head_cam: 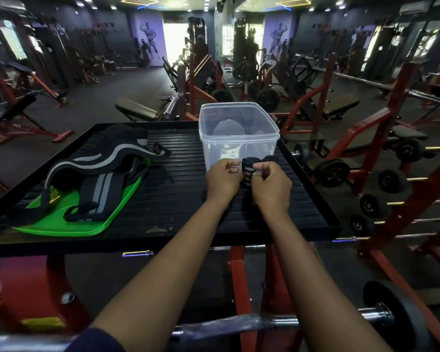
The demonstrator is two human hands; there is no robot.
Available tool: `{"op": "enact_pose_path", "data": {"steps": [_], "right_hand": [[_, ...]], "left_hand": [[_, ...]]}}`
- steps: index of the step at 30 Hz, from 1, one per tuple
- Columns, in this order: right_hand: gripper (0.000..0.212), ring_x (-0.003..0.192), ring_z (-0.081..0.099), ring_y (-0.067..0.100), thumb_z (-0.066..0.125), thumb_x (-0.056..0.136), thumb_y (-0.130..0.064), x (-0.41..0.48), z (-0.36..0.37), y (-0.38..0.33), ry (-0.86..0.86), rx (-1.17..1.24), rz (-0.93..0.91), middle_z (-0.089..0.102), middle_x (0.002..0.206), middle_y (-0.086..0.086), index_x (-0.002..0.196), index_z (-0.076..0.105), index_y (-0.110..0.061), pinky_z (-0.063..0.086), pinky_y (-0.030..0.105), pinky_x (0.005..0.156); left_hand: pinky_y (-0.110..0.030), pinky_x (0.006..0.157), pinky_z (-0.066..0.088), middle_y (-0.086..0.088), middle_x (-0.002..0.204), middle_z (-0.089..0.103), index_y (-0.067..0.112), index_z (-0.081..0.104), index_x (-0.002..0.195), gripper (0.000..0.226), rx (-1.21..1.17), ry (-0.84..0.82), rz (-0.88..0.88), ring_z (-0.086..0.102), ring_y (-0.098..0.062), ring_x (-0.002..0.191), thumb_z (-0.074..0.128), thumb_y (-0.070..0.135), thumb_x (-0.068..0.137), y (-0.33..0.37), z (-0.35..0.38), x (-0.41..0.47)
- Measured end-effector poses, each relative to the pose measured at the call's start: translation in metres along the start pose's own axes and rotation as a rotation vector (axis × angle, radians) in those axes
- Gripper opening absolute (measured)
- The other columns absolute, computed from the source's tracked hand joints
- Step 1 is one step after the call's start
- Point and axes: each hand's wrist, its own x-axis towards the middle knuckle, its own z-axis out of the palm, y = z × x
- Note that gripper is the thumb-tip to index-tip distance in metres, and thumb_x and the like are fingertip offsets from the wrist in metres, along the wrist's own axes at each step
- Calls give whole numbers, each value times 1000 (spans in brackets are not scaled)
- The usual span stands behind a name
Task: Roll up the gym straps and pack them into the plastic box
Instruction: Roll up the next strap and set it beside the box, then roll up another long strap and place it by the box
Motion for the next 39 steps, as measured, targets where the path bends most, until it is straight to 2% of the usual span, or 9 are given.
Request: {"op": "enact_pose_path", "data": {"steps": [2,5,10,13,17,28,31,33,39], "right_hand": [[18,92,63,17,55,91,-10,-4,4,-6,-29,25,-33,68,95,-1,103,69,-13,50,29,87],[19,85,58,9,57,89,-8,-10,16,-17,-100,32,-69,69,96,1,103,69,-11,40,12,78],[16,80,61,9,57,90,-11,-26,51,-41,-240,62,-111,68,91,-3,100,69,-14,38,7,59],[14,83,61,9,58,89,-11,-41,77,-58,-319,84,-141,69,94,-2,98,68,-15,43,10,65],[17,92,64,12,57,87,-11,-62,109,-78,-419,89,-168,71,97,-2,96,70,-17,47,23,79],[16,86,62,10,57,88,-15,-110,175,-120,-634,97,-244,70,98,-4,96,70,-18,39,16,60],[18,78,63,10,55,88,-14,-115,185,-125,-691,82,-256,70,92,-4,96,69,-19,42,13,57],[19,79,67,16,54,86,-12,-119,190,-126,-725,88,-249,71,91,0,96,69,-17,52,24,66],[17,93,68,23,58,85,-13,-128,200,-124,-865,34,-227,71,101,4,97,69,-17,55,35,86]], "left_hand": [[-34,87,55,-1,86,70,16,70,96,20,7,16,8,67,-14,83,69,6,78,1,-9,-1],[-39,83,57,-4,84,72,16,71,90,16,-13,50,8,67,-16,77,66,7,79,2,-27,-2],[-44,77,59,-4,82,72,13,72,89,16,-11,159,-6,65,-14,68,62,4,80,2,-73,-4],[-45,77,58,-2,79,72,19,70,82,17,39,225,-2,68,-16,71,61,5,79,-2,-111,-4],[-31,82,55,0,86,73,21,71,86,19,220,327,23,68,-14,82,60,8,79,-7,-161,-9],[-19,76,44,-2,93,72,13,72,96,25,385,581,97,66,-16,88,56,4,78,-16,-250,-23],[-23,90,42,-4,106,66,19,67,106,32,537,717,200,59,-22,101,55,7,79,-21,-270,-21],[-31,100,34,-8,124,54,19,55,124,46,671,763,134,47,-28,118,60,10,79,-26,-282,-18],[-43,107,37,-13,143,45,17,32,145,75,518,383,-214,44,-32,130,67,36,82,-46,-318,6]]}}
